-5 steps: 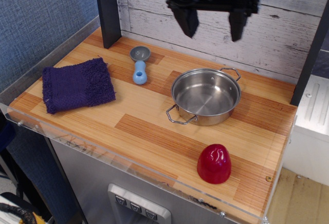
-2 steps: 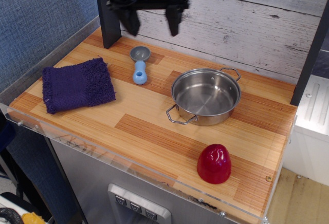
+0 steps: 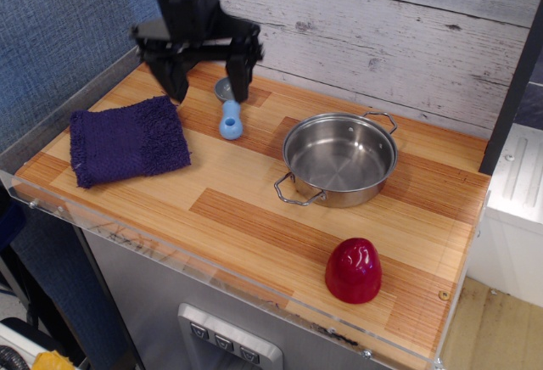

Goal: Move the towel right to the left of the pepper

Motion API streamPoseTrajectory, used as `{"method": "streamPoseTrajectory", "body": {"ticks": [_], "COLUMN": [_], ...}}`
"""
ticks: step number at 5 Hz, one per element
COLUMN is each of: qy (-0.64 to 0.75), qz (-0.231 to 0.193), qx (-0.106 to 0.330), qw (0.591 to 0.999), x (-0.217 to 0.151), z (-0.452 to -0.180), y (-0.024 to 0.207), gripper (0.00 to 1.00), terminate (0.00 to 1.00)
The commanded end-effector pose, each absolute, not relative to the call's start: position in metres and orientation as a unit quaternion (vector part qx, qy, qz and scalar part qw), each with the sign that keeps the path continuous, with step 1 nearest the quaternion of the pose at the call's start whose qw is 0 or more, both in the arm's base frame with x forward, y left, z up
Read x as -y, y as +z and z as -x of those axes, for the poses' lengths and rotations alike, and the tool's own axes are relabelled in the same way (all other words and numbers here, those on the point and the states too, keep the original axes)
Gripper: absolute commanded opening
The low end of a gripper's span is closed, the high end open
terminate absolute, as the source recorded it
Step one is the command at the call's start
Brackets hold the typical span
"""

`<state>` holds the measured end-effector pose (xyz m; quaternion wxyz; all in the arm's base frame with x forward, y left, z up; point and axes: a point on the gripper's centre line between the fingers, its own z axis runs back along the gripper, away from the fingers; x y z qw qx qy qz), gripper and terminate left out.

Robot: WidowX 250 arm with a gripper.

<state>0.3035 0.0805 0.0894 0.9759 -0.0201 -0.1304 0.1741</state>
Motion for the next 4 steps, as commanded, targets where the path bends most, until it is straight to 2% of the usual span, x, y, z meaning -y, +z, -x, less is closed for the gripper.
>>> {"method": "streamPoseTrajectory", "body": {"ticks": [1,4], "qy": [0.219,0.271], "qz": [0.005,-0.007], "qx": [0.123,0.088], "qw": [0.968,0.959], "x": [-0.118,-0.159], "z": [-0.287,-0.267], "y": [0.081,0.062], "gripper": [1.0,1.0], "terminate": [0.0,0.0]}}
